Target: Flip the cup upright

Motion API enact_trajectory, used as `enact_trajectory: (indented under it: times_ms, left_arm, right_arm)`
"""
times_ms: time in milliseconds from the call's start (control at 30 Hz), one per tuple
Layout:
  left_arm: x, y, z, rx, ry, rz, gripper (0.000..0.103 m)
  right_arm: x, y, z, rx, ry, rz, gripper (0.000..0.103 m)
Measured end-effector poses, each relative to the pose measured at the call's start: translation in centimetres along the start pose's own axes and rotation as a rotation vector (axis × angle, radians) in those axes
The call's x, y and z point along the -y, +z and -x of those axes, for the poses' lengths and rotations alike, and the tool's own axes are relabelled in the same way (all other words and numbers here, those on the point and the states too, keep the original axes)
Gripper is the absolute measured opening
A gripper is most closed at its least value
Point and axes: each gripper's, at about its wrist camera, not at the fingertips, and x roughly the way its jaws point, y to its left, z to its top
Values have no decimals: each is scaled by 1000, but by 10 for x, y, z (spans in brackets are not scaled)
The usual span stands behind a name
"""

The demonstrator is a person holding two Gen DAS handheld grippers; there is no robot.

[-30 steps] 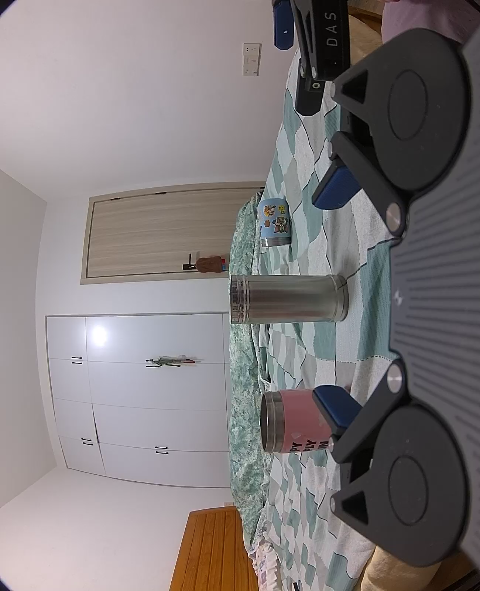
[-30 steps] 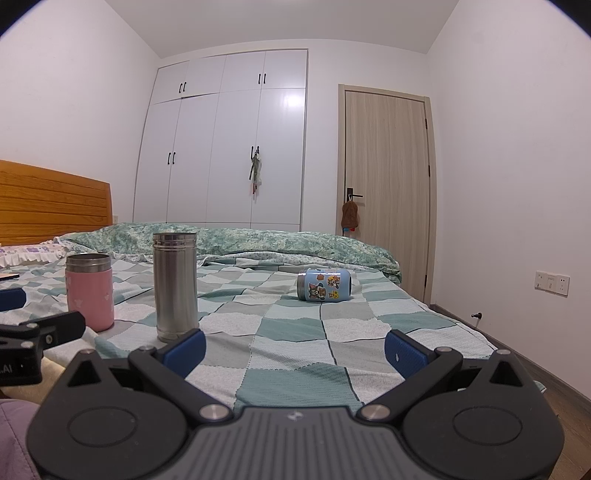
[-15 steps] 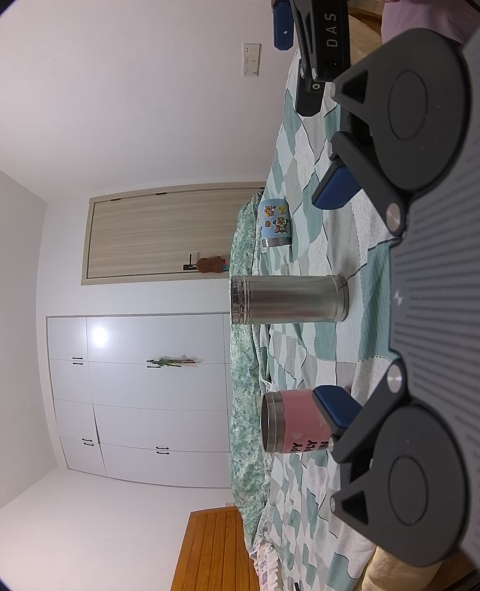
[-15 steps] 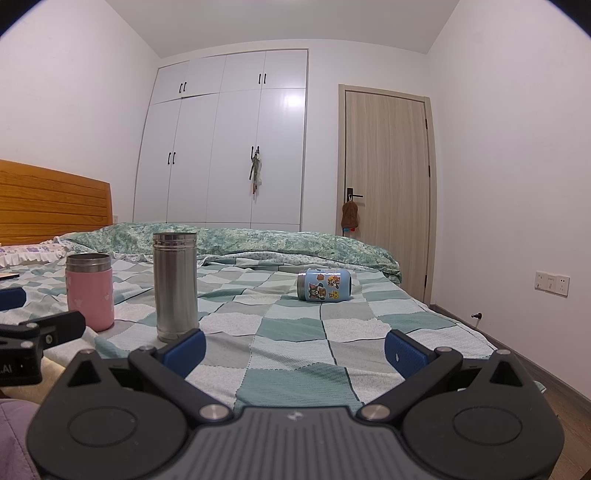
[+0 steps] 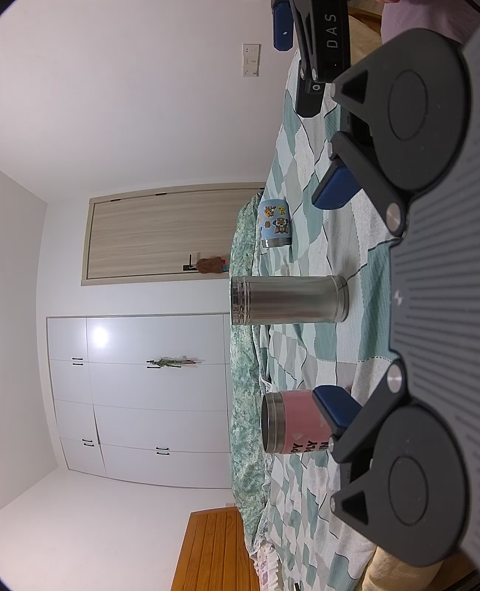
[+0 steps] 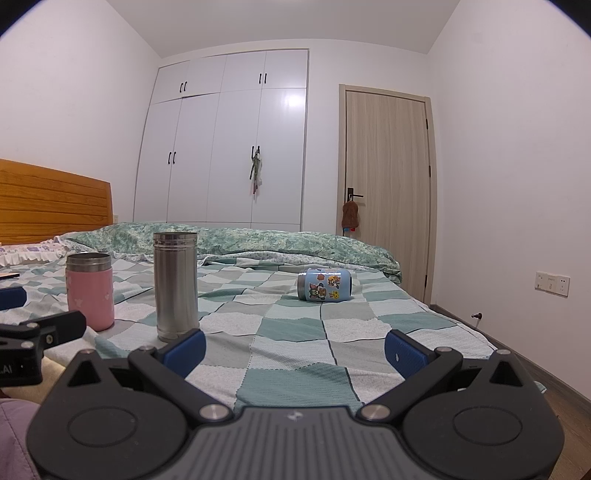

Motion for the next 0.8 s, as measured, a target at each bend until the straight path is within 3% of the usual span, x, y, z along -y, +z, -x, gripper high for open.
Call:
enact_trajectory:
  times_ms: [800]
  left_arm:
    - [7,7,-3,-1,-25,-19,103]
  right_arm:
    - [1,3,-5,-15,30,-8,103]
